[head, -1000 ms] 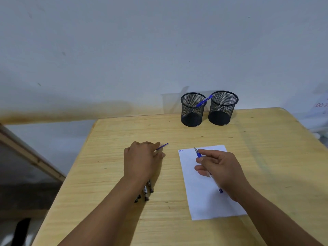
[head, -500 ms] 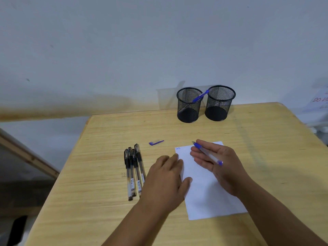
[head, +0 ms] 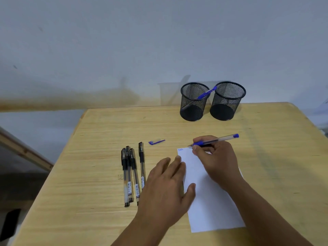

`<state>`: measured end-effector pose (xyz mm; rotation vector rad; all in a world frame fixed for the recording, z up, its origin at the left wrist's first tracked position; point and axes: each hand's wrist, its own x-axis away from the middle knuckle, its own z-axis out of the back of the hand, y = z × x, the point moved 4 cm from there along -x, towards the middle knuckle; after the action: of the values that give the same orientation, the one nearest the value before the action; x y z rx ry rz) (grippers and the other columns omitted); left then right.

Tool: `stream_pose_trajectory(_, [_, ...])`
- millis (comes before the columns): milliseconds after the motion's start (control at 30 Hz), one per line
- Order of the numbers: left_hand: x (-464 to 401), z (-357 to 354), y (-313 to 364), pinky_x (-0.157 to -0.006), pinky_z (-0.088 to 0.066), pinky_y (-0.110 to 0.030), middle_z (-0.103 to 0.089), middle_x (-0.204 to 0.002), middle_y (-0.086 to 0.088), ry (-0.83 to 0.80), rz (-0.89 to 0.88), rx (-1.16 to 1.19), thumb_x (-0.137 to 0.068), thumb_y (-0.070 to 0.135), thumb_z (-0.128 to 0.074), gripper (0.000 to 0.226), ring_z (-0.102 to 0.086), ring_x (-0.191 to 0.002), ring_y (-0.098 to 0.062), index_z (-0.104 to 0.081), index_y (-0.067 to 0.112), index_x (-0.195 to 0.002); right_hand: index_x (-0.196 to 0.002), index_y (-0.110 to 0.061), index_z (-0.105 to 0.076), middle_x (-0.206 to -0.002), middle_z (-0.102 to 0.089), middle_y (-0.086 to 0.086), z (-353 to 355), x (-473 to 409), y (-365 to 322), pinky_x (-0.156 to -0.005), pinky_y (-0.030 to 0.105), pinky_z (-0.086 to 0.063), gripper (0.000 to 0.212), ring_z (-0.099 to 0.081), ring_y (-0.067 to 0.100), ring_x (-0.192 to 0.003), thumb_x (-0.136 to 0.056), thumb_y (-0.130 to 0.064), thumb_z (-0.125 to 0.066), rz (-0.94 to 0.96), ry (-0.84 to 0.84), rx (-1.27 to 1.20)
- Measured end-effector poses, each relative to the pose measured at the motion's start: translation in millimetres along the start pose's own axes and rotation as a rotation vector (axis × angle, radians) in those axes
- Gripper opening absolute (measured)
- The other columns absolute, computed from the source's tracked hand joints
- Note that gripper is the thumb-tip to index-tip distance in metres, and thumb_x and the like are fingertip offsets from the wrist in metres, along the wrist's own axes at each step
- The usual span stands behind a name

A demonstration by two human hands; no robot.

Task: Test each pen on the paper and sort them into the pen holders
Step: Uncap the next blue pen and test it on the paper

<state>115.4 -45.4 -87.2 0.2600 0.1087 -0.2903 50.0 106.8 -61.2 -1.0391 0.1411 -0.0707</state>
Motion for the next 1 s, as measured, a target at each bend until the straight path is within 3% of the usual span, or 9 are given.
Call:
stream_pose_trajectory(100, [-0.9, 0.2, -0.4, -0.102, -0.046, -0.04, -0.056, -0.14, 0.004, 0.019, 0.0, 0.015, -0.087, 0.056, -0.049, 0.057, -0.045, -0.13, -0.023, -0.06, 0.019, -0.128, -0.096, -0.017, -0.073, -0.088, -0.073, -0.007, -4.5, -5.3, -0.8, -0.079, 0.017, -0.054, 0.011, -0.069, 0.005, -0.081, -0.085, -0.015, -0.073, 0.018, -0.001, 0.018])
stream_pose_trajectory(267, [-2.6, -1.5, -0.9, -0.102, -0.046, -0.04, -0.056, -0.139, 0.006, 0.005, 0.022, 0.029, -0.084, 0.058, -0.051, 0.057, -0.045, -0.13, -0.022, -0.062, 0.021, -0.126, -0.092, -0.022, -0.067, -0.076, -0.068, -0.019, -13.2, -9.4, 5.2, -0.07, 0.006, -0.048, 0.01, -0.067, -0.002, -0.072, -0.085, -0.019, -0.073, -0.007, 0.007, 0.04])
stream_pose_trajectory(467, [-5.4, -2.1, -3.1, -0.099, -0.049, -0.043, -0.058, -0.138, 0.004, 0.003, 0.021, 0.037, -0.082, 0.057, -0.054, 0.059, -0.05, -0.128, -0.024, -0.065, 0.019, -0.125, -0.089, -0.025, -0.065, -0.076, -0.062, -0.022, -12.6, -13.2, 4.9, -0.069, 0.006, -0.041, 0.006, -0.061, -0.004, -0.075, -0.087, -0.026, -0.07, -0.032, -0.026, 0.092])
stream_pose_trajectory(800, [-6.8, -1.7, -3.9, -0.098, -0.049, -0.047, -0.058, -0.138, 0.003, 0.002, 0.032, 0.061, -0.081, 0.057, -0.055, 0.059, -0.049, -0.129, -0.026, -0.066, 0.019, -0.125, -0.085, -0.027, -0.065, -0.074, -0.066, -0.018, -12.9, -12.2, 4.9, -0.067, 0.01, -0.045, 0.006, -0.063, -0.003, -0.072, -0.086, -0.03, -0.07, -0.035, -0.032, 0.111])
stream_pose_trajectory(1000, [-6.6, -0.1, -2.2, -0.098, -0.048, -0.047, -0.058, -0.139, 0.003, -0.016, 0.042, 0.065, -0.081, 0.056, -0.056, 0.06, -0.048, -0.129, -0.026, -0.065, 0.018, -0.126, -0.082, -0.03, -0.063, -0.072, -0.065, -0.02, -13.0, -11.4, 5.8, -0.064, -0.001, -0.045, 0.009, -0.062, -0.01, -0.08, -0.085, -0.03, -0.072, -0.019, -0.017, 0.1])
